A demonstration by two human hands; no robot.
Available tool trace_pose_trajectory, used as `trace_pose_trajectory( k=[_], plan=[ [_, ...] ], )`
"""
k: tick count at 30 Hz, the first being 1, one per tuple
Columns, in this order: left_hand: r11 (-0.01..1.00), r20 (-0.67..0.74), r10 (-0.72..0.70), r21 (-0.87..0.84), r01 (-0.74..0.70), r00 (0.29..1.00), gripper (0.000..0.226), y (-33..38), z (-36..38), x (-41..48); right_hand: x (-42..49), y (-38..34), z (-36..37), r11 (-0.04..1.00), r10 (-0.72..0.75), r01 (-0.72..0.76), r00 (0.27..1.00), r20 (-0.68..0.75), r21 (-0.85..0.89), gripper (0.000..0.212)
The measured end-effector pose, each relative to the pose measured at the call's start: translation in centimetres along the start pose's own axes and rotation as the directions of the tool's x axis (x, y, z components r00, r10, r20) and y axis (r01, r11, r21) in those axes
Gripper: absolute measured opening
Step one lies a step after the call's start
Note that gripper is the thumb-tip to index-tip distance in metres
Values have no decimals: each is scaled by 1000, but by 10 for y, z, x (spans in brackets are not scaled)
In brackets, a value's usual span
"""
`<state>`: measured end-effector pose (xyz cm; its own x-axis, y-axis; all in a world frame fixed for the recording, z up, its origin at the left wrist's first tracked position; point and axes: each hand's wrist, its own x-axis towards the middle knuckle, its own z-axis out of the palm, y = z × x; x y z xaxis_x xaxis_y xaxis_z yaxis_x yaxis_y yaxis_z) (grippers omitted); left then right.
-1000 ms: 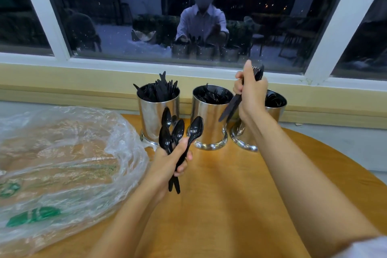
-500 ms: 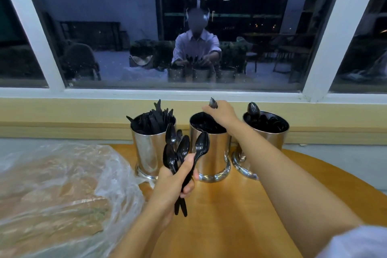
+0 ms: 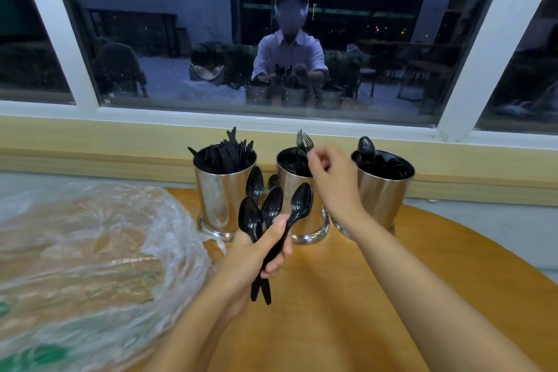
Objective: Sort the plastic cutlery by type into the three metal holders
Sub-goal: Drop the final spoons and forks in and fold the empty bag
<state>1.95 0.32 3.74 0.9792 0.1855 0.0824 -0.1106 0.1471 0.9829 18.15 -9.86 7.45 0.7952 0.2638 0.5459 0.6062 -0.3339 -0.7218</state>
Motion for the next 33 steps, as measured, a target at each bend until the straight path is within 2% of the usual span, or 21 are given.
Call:
trace_pose_trajectory(
  k=[1,2,3,4,5,6,7,8,10,11,13,15,16,19,22,24,27,29,31,33],
  plan=[
    [1000,11,2,-9,-2,1000,39,1,1,-3,-12,-4,5,964,201,-215,974,103,154,26],
    [1000,23,4,-25,-3,1000,37,2,2,-7,-22,-9,8,844,375,-453,882,286,288,38],
    [999,37,1,-43,1,999,34,2,4,-11,-30,-14,10,650,460,-671,721,519,356,46],
    [998,57,-7,-58,11,998,34,3,5,-14,-37,-19,12,466,424,-805,568,706,367,52],
    [998,74,-18,-60,23,997,33,3,6,-17,-42,-23,15,357,326,-860,481,814,365,54],
    [998,93,-30,-61,36,995,31,2,7,-20,-44,-24,19,302,254,-866,476,842,399,53],
    [997,104,-46,-62,52,994,32,0,7,-22,-43,-29,22,272,252,-850,515,820,450,46],
    [995,110,-62,-69,70,992,36,-2,5,-25,-38,-29,25,219,278,-812,584,763,542,36],
    [993,69,-88,-72,93,994,41,-4,1,-29,-26,-32,18,74,405,-623,733,547,779,25],
    [993,19,-99,-70,100,995,40,-5,-1,-30,-20,-32,7,52,447,-520,776,446,853,26],
    [992,-105,-118,-66,111,988,42,-9,-7,-32,-22,-28,-12,97,437,-455,818,373,885,29],
    [991,-204,-129,-71,117,970,39,-15,-10,-30,-45,-28,-19,195,401,-550,800,446,812,34],
    [990,-229,-133,-81,118,964,36,-18,-9,-28,-61,-27,-18,287,389,-593,790,475,752,36],
    [990,-189,-136,-61,127,973,31,-23,3,-26,-101,-34,-9,627,339,-558,824,454,545,36],
    [989,-77,-145,-51,141,986,17,-25,15,-28,-116,-33,-4,778,304,-481,851,427,404,27],
    [991,-62,-130,-23,128,990,15,-26,18,-30,-116,-25,-9,821,270,-432,870,414,373,27],
    [991,-6,-109,78,109,994,24,-32,18,-30,-113,-12,-22,793,196,-399,883,427,460,54],
    [979,13,-124,166,120,992,23,-38,24,-29,-110,-12,-28,873,107,-291,897,428,392,65],
    [960,-10,-134,247,132,991,12,-44,32,-24,-108,-17,-30,935,5,-168,886,463,313,65],
    [949,-30,-82,304,87,996,13,-47,42,-19,-109,-19,-28,960,-71,-58,896,439,273,53]
  ],
)
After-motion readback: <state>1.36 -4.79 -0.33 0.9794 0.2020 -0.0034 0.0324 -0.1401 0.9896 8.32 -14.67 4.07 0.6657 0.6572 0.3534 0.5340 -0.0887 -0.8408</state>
